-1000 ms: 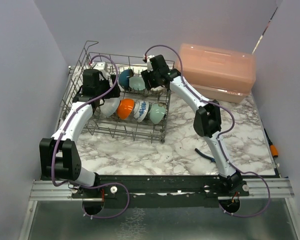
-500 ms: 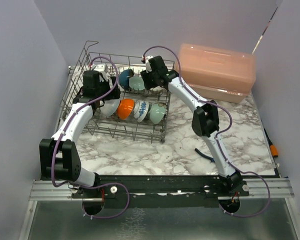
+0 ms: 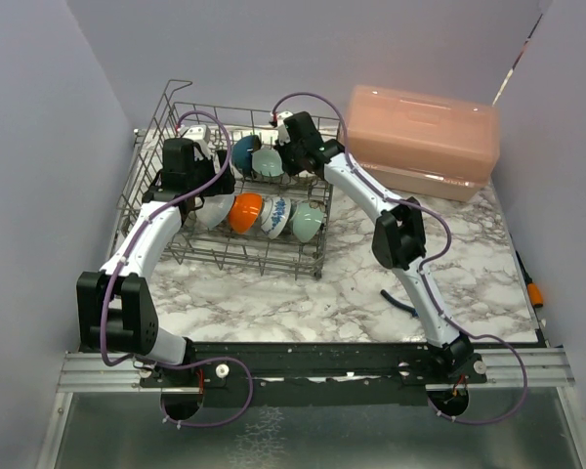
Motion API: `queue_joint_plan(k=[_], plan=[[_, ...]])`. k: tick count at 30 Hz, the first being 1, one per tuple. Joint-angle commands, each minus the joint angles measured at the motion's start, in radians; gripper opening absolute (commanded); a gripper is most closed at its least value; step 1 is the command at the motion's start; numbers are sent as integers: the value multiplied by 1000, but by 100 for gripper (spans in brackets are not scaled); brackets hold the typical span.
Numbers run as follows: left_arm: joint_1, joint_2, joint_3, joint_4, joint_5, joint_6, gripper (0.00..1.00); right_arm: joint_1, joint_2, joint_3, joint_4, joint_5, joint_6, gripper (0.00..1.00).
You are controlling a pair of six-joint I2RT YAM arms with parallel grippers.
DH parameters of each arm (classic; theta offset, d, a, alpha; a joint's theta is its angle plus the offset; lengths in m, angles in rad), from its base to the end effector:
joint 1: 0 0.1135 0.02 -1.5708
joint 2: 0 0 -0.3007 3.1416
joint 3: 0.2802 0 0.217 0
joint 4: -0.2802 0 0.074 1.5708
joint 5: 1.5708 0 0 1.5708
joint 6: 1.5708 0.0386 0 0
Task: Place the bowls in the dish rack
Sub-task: Adjust the bowl in the dish rack.
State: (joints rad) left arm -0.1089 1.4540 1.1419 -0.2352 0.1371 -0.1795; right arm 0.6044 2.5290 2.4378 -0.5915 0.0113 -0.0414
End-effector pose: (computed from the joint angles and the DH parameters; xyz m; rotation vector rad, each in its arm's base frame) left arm 0.2954 -0.0376 0.3468 0.0069 2.1285 -0.3162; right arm 0.4664 0.3216 0.2561 -0.7144 2.1542 0.2876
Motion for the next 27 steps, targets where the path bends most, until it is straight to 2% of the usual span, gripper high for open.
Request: queue_joint_plan(k=[1, 7, 14, 20, 27], plan=[[1, -37, 16, -7, -1, 0, 84, -6, -21, -7, -16, 18, -26, 0], [0, -28, 36, -1, 44, -29, 83, -5, -109, -38, 1, 14, -3, 0], [-7, 1, 88, 30, 106, -106, 81, -7, -184, -92, 18, 85, 2, 0], [-97, 74, 177, 41, 49, -119, 80, -26, -232, -159, 20, 124, 18, 0], [-204, 207, 315, 43, 17, -183, 80, -81, -331, -327, 77, 113, 73, 0]])
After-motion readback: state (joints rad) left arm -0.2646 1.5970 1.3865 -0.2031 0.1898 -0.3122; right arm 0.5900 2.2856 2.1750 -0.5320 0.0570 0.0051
